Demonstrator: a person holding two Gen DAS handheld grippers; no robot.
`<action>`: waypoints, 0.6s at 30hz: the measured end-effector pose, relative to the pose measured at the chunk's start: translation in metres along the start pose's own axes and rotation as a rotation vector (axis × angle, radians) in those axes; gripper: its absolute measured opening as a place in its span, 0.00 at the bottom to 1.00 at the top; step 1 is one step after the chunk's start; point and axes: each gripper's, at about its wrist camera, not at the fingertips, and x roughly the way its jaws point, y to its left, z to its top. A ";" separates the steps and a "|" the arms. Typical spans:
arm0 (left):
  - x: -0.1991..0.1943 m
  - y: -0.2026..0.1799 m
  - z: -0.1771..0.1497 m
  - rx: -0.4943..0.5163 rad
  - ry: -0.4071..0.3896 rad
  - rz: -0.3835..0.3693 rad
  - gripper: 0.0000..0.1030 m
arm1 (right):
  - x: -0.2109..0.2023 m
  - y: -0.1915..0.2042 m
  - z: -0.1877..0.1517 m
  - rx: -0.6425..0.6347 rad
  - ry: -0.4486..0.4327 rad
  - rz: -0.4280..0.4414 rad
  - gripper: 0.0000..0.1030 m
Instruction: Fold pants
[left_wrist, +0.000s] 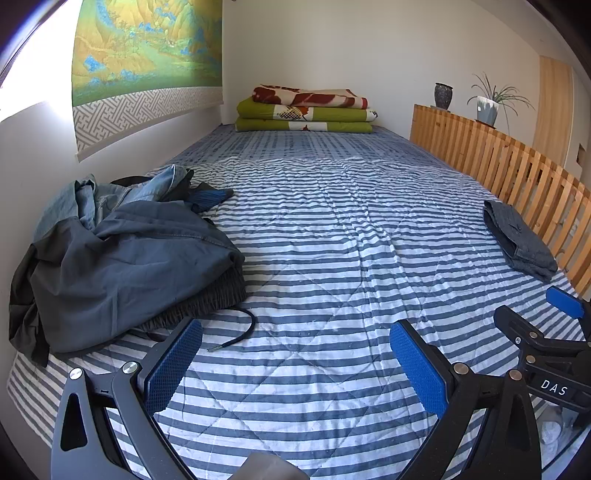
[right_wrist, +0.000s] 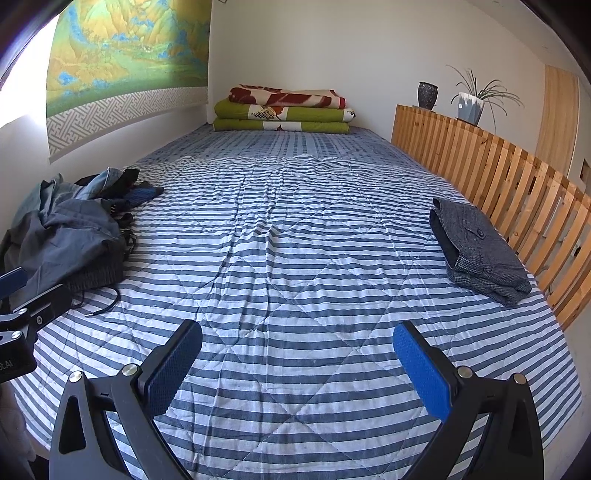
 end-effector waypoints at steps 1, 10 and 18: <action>0.000 0.000 0.000 0.000 0.000 0.000 1.00 | 0.000 0.000 0.000 0.000 0.000 0.000 0.99; 0.000 0.000 0.000 -0.001 0.000 0.001 1.00 | 0.001 0.000 0.000 0.002 0.004 0.002 0.99; -0.001 0.000 0.000 -0.001 -0.001 0.003 1.00 | 0.001 0.000 0.000 0.004 0.006 0.000 0.99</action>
